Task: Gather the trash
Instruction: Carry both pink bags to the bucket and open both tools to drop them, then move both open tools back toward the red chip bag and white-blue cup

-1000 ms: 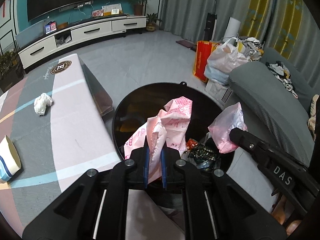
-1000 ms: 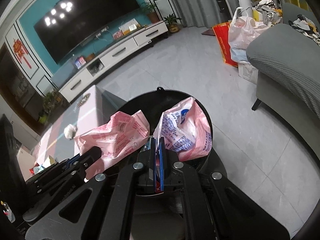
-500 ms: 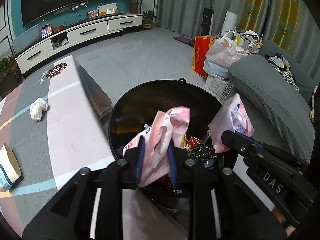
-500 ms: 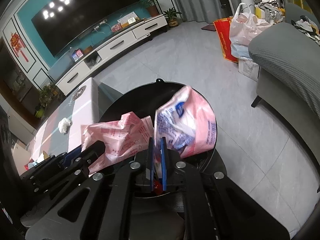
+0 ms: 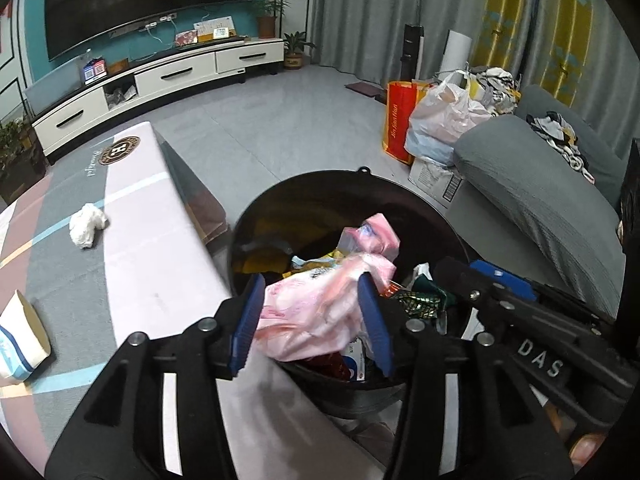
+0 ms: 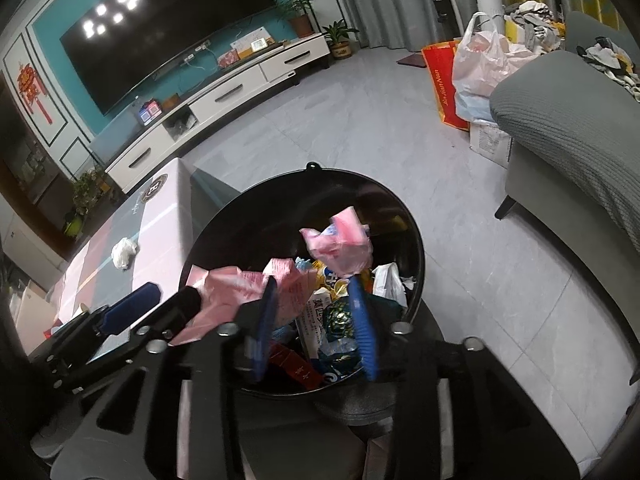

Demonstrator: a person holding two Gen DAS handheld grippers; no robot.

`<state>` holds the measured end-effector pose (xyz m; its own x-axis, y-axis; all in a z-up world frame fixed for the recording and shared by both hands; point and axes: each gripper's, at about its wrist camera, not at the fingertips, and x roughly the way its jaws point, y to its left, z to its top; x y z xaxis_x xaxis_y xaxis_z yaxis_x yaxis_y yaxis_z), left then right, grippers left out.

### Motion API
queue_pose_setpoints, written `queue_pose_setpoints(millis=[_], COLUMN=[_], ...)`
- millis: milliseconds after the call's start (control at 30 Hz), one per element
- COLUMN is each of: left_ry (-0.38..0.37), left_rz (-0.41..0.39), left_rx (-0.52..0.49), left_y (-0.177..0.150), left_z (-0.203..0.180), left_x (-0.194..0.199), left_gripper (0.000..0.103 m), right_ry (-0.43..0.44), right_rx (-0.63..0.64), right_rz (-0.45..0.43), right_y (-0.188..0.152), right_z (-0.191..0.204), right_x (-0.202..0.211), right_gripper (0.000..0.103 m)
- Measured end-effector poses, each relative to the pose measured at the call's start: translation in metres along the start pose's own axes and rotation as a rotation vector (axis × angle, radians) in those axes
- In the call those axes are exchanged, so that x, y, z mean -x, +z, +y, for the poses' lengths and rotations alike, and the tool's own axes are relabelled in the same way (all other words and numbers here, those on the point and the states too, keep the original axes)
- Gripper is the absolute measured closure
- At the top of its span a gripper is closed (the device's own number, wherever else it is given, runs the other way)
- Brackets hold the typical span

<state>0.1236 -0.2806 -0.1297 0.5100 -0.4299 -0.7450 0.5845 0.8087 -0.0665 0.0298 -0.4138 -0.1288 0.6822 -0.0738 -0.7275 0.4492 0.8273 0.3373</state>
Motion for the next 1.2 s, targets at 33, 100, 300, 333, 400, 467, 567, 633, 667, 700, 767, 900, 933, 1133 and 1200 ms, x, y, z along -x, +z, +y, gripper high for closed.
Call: queue_pose_setpoints(millis=[33, 100, 300, 333, 400, 467, 567, 633, 667, 700, 767, 900, 933, 1133, 1200], left_ry=[0.000, 0.003, 0.040, 0.051, 0.064, 0.096, 0.139, 0.163, 0.176, 0.184, 0.209, 0.239, 0.250, 0.305, 0.321], left_rz=[-0.004, -0.014, -0.044, -0.047, -0.052, -0.060, -0.082, -0.087, -0.090, -0.090, -0.089, -0.091, -0.093, -0.098, -0.107], left_rx=[0.004, 0.016, 0.040, 0.049, 0.065, 0.076, 0.081, 0.086, 0.091, 0.093, 0.106, 0.139, 0.145, 0.188, 0.219], left_y=[-0.001, -0.002, -0.010, -0.011, -0.014, -0.018, -0.025, -0.030, -0.035, -0.039, -0.050, -0.069, -0.073, -0.099, -0.108], left_z=[0.003, 0.008, 0.026, 0.030, 0.037, 0.045, 0.054, 0.062, 0.068, 0.073, 0.087, 0.114, 0.120, 0.167, 0.184], left_x=[0.002, 0.007, 0.025, 0.028, 0.034, 0.042, 0.053, 0.059, 0.064, 0.066, 0.074, 0.090, 0.095, 0.122, 0.132], left_gripper=[0.048, 0.045, 0.028, 0.024, 0.019, 0.014, 0.007, 0.006, 0.006, 0.006, 0.005, 0.005, 0.005, 0.005, 0.005], right_ry=[0.002, 0.007, -0.013, -0.015, -0.020, -0.028, -0.034, -0.029, -0.028, -0.028, -0.028, -0.018, -0.014, 0.018, 0.022], right_rx=[-0.002, -0.002, 0.035, 0.039, 0.045, 0.051, 0.059, 0.059, 0.059, 0.058, 0.057, 0.082, 0.090, 0.184, 0.225], right_rz=[-0.003, -0.014, -0.051, -0.056, -0.068, -0.093, -0.113, -0.117, -0.118, -0.119, -0.115, -0.102, -0.100, -0.090, -0.087], right_y=[0.000, 0.000, -0.003, -0.003, -0.004, -0.005, -0.006, -0.007, -0.008, -0.009, -0.010, -0.016, -0.018, -0.033, -0.038], right_z=[0.000, 0.003, 0.017, 0.020, 0.024, 0.030, 0.038, 0.043, 0.046, 0.047, 0.051, 0.069, 0.075, 0.112, 0.125], right_x=[0.001, 0.004, 0.012, 0.014, 0.017, 0.022, 0.026, 0.026, 0.026, 0.026, 0.024, 0.018, 0.017, 0.010, 0.007], right_gripper=[0.057, 0.052, 0.044, 0.043, 0.036, 0.031, 0.025, 0.021, 0.020, 0.019, 0.019, 0.018, 0.018, 0.018, 0.018])
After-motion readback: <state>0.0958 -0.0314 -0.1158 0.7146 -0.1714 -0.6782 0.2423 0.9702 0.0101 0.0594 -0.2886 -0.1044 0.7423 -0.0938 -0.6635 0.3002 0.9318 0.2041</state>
